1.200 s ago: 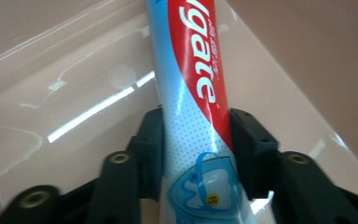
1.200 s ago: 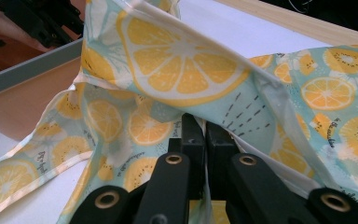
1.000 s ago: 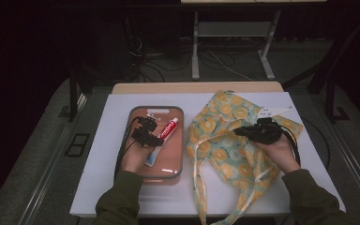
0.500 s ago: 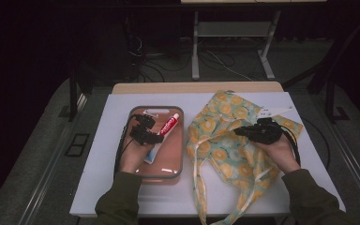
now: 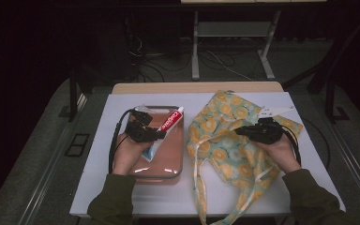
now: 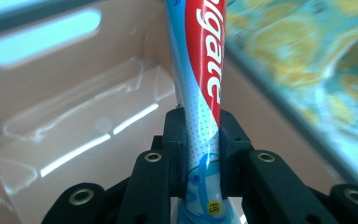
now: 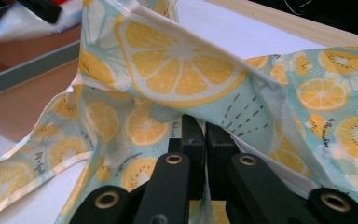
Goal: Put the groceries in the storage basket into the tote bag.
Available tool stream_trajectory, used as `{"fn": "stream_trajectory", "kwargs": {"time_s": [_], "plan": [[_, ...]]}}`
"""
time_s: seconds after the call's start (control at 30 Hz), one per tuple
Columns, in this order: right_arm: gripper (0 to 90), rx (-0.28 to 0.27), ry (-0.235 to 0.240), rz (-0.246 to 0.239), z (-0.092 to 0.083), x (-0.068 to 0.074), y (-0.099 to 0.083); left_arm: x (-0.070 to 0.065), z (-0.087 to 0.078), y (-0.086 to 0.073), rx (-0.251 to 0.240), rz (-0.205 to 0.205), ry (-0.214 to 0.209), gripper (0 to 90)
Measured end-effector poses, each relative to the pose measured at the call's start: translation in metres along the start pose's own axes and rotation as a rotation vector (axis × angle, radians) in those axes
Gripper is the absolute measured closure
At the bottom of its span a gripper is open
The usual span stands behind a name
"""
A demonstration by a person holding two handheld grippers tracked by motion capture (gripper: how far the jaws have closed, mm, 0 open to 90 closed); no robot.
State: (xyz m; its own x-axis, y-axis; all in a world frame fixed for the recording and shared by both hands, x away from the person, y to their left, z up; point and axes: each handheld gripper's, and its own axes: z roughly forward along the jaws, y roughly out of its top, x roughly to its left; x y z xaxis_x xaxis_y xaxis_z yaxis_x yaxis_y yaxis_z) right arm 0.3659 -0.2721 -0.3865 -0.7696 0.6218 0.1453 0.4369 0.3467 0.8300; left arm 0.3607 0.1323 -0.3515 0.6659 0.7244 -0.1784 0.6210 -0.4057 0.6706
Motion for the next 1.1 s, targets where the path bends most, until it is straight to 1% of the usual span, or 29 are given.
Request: {"fn": "stream_trajectory", "kwargs": {"time_s": [0.1,0.2,0.3,0.37,0.43,0.57,0.63,0.67,0.73,0.83,0.93,0.97,1.0,1.03,1.1], "plan": [[87.9,0.000,-0.001,-0.001,0.000,0.000,0.000,-0.010,-0.007,0.005,-0.021,0.026,-0.022,75.9],[87.9,0.001,-0.001,-0.001,0.000,0.000,0.000,-0.021,-0.010,0.009,-0.036,0.052,-0.050,76.0],[88.0,0.001,-0.002,0.001,0.000,-0.001,0.000,-0.033,-0.009,0.014,-0.053,0.075,-0.102,76.0],[88.0,0.000,-0.002,0.003,0.000,-0.001,0.000,-0.043,-0.007,0.018,-0.059,0.088,-0.137,76.0],[88.0,-0.002,-0.004,0.004,-0.001,-0.002,0.000,-0.054,-0.002,0.021,-0.060,0.108,-0.163,76.0],[88.0,-0.004,-0.005,0.004,-0.002,-0.002,0.000,-0.078,0.011,0.025,-0.040,0.141,-0.202,76.0],[88.0,-0.007,-0.007,0.006,-0.002,-0.002,0.000,-0.091,0.019,0.027,-0.021,0.157,-0.216,76.0],[88.0,-0.008,-0.008,0.006,-0.003,-0.003,0.000,-0.098,0.024,0.027,-0.010,0.176,-0.218,76.0],[88.0,-0.013,-0.011,0.009,-0.004,-0.004,0.000,-0.110,0.034,0.026,0.020,0.199,-0.221,76.0],[88.0,-0.022,-0.014,0.015,-0.007,-0.005,0.000,-0.124,0.050,0.025,0.059,0.216,-0.219,76.0],[88.0,-0.030,-0.017,0.020,-0.010,-0.007,0.000,-0.135,0.059,0.025,0.088,0.240,-0.203,76.0],[88.0,-0.032,-0.018,0.020,-0.011,-0.007,0.001,-0.138,0.062,0.025,0.093,0.241,-0.208,76.0],[88.0,-0.034,-0.019,0.021,-0.011,-0.007,0.001,-0.141,0.066,0.025,0.092,0.230,-0.214,76.0],[88.0,-0.035,-0.019,0.021,-0.012,-0.008,0.001,-0.143,0.070,0.024,0.099,0.235,-0.213,76.1],[88.0,-0.037,-0.019,0.020,-0.012,-0.008,0.001,-0.151,0.079,0.023,0.122,0.240,-0.197,76.1]]}}
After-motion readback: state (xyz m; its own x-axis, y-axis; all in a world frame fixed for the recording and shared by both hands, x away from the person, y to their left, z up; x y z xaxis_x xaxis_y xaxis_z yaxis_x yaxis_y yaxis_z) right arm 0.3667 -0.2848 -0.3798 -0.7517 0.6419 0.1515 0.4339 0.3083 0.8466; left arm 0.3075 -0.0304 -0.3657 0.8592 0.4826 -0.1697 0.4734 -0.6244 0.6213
